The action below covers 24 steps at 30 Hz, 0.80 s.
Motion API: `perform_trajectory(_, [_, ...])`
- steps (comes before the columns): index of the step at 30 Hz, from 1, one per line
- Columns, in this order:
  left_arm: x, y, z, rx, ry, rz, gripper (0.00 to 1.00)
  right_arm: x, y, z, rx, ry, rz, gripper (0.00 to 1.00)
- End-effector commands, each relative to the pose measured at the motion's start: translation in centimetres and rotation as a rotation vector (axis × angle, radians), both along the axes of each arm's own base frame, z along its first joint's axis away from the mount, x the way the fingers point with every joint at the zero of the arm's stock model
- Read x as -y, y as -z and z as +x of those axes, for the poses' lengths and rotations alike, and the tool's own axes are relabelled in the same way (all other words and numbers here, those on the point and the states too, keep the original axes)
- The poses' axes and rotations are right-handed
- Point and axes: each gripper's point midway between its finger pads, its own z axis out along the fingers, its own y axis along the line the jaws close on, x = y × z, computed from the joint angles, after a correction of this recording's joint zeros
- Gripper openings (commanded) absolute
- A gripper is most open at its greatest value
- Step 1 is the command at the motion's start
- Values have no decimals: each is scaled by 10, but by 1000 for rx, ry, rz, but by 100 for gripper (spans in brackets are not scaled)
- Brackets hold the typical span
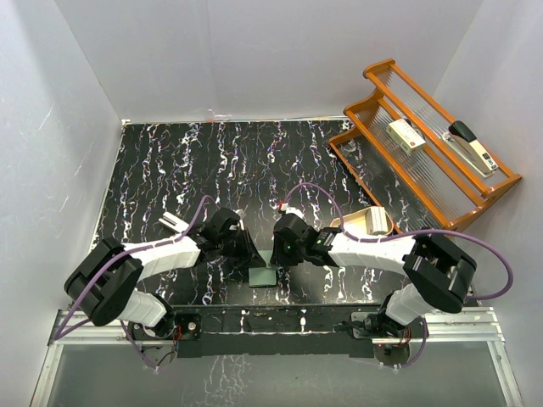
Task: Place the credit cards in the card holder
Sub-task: Close the card holder at the center of the board.
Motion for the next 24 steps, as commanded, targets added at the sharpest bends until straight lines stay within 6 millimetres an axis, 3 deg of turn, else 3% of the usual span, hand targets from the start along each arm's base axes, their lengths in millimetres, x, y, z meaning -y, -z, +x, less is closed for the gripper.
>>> perform_trajectory(1, [9,-28,4,43,7,-62,0,-12,-33,14,77,15,76,10])
perform_trajectory(10, [-9,-8,-3,1,-25,39,0,-14,-30,12,64,9,76,10])
perform_trajectory(16, [-4,-15,-1,22,-19,-1,1,-15,-27,12,58,6,75,10])
perform_trajectory(20, [-4,-14,0,25,-24,1,15,-18,-23,12,55,-2,78,10])
perform_trajectory(24, [-14,-1,-2,-1,-40,70,17,-23,-17,10,35,-13,88,12])
